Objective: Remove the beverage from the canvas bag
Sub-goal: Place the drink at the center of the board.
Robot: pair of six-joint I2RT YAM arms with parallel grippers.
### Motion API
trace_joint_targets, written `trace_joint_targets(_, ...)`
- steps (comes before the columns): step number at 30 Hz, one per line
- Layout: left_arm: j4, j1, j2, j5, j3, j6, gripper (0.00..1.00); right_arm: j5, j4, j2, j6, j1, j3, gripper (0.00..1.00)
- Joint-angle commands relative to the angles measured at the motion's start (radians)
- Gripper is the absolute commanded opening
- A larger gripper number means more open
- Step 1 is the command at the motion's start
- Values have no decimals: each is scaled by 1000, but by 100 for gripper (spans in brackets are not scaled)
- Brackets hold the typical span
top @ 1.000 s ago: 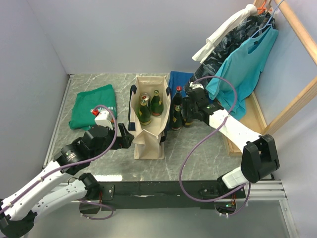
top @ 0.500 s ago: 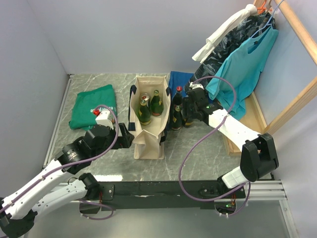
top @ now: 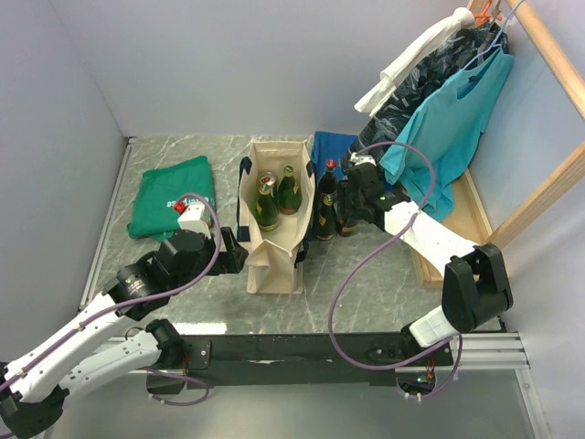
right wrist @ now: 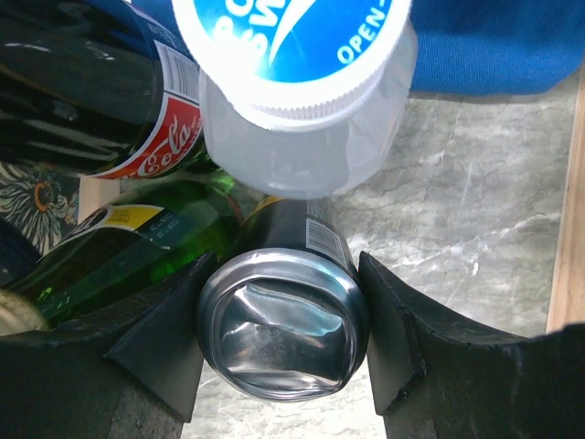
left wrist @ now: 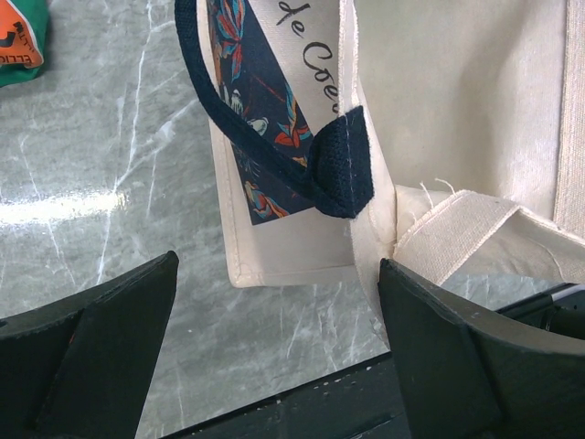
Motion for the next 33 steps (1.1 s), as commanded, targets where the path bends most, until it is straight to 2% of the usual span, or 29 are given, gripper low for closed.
trace_joint_targets(1,-4,-8,5,-13,16,-5,96,19,145,1,15,-13,20,3)
trace_joint_targets(4,-4,-8,5,-15,16,-7,96,16,150,1,20,-15,17,13)
trace_joint_targets(11,-4,-8,5,-15,17,-8,96,16,154,0,21,-16,17,22)
trace_joint_targets(14,-5,-8,2,-16,16,-8,96,16,151,0,21,-16,19,34)
trace_joint_targets(15,-5,-6,0,-18,16,-8,96,16,150,-2,21,-16,19,47)
trace_joint_targets(18,-7,-8,0,-21,16,-12,96,20,146,-5,20,-16,19,65)
trace_joint_targets(19,-7,-8,0,-21,16,-12,96,24,145,-5,20,-16,19,68)
trace_joint_targets(25,-7,-8,-4,-23,16,-12,96,25,139,-10,20,-16,25,75)
trace_joint_targets(33,-5,-8,-4,-21,14,-10,96,28,125,-14,13,-16,29,76)
